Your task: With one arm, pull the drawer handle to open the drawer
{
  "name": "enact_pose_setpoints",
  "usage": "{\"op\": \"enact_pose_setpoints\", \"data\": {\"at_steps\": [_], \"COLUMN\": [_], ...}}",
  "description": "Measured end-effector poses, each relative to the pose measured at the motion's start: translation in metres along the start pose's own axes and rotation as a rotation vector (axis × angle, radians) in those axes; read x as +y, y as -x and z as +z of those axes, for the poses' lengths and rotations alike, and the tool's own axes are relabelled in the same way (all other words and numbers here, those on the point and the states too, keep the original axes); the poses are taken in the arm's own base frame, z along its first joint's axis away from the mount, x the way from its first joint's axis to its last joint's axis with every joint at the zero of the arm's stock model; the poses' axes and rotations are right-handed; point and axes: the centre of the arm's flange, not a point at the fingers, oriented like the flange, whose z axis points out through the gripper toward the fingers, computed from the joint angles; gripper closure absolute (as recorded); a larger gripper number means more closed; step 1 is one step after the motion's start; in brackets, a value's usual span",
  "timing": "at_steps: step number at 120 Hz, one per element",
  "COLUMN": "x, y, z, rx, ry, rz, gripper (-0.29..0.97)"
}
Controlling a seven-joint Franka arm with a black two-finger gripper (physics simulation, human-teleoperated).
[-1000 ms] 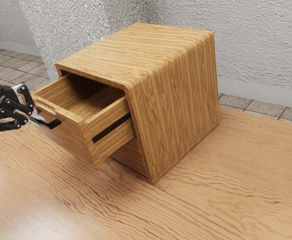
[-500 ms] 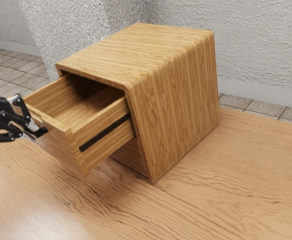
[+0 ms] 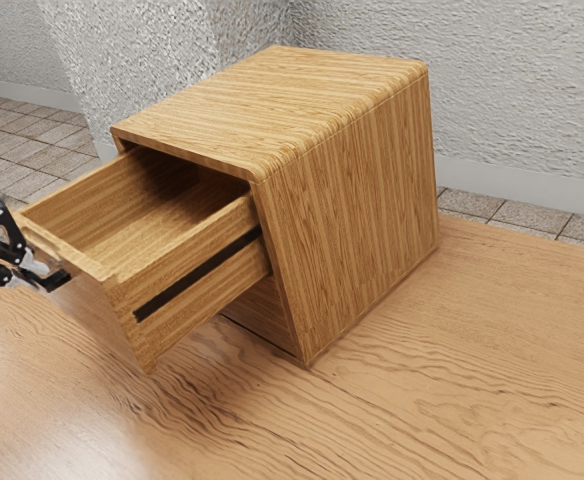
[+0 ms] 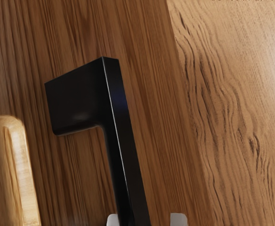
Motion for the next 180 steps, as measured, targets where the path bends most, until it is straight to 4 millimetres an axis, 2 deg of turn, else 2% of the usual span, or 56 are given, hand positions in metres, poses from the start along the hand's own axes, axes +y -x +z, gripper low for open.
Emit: {"op": "enact_pose_setpoints", "data": {"at_steps": [50, 86, 132, 180], "x": [0.022, 0.03, 0.034, 0.041], "y": [-0.006, -0.007, -0.008, -0.012], "z": [-0.024, -0.021, -0.02, -0.027], "rx": [0.009, 0.017, 0.007, -0.029], "ry": [-0.03, -0.007, 0.034, 0.086], "rz": [-0.011, -0.014, -0.023, -0.073], "gripper": [0.78, 0.78, 0.67, 0.69]}}
